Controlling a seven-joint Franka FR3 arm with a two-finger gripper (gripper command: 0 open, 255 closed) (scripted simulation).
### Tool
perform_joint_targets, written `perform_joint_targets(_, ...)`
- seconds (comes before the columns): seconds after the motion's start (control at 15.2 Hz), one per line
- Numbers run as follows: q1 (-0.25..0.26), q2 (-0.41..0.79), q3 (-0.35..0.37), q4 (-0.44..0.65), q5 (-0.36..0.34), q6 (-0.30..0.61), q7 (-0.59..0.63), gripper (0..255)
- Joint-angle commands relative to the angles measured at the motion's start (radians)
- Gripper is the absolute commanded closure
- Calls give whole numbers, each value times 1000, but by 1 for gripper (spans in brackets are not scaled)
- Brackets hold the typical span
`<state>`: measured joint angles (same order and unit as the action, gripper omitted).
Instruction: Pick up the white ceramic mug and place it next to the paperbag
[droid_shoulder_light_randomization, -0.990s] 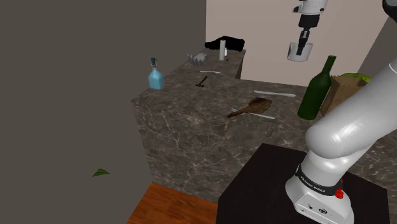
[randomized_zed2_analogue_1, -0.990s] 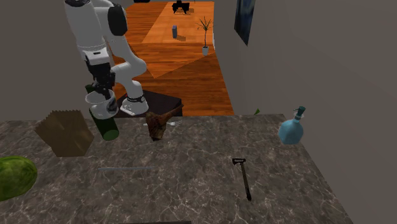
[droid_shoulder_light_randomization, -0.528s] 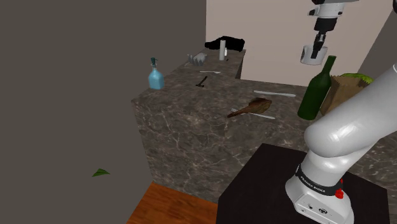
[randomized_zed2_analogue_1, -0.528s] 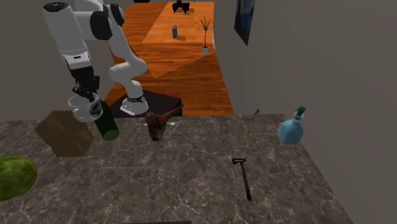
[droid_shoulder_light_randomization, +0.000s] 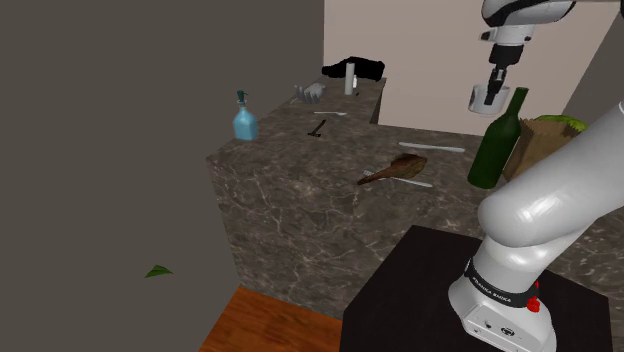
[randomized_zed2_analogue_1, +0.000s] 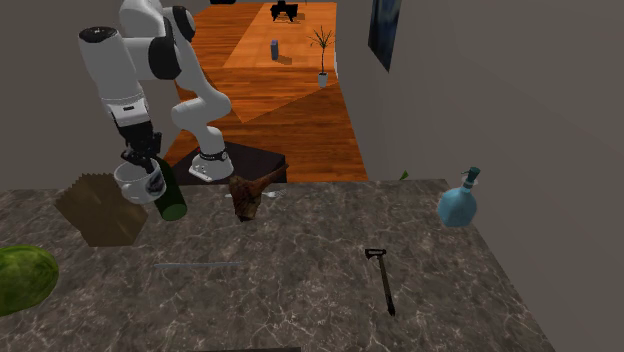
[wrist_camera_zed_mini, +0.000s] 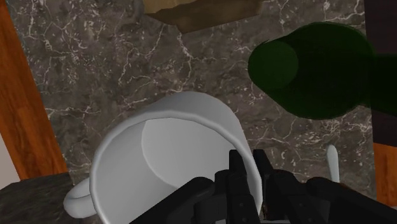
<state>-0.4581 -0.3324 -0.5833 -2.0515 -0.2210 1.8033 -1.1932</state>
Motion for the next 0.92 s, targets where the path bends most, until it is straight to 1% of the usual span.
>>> perform_joint_targets(0.0, -1, 0, -3, -27, -2, 27, 2, 255)
perform_joint_targets(0.86, -6, 28, -33, -178, -8, 205, 4, 255)
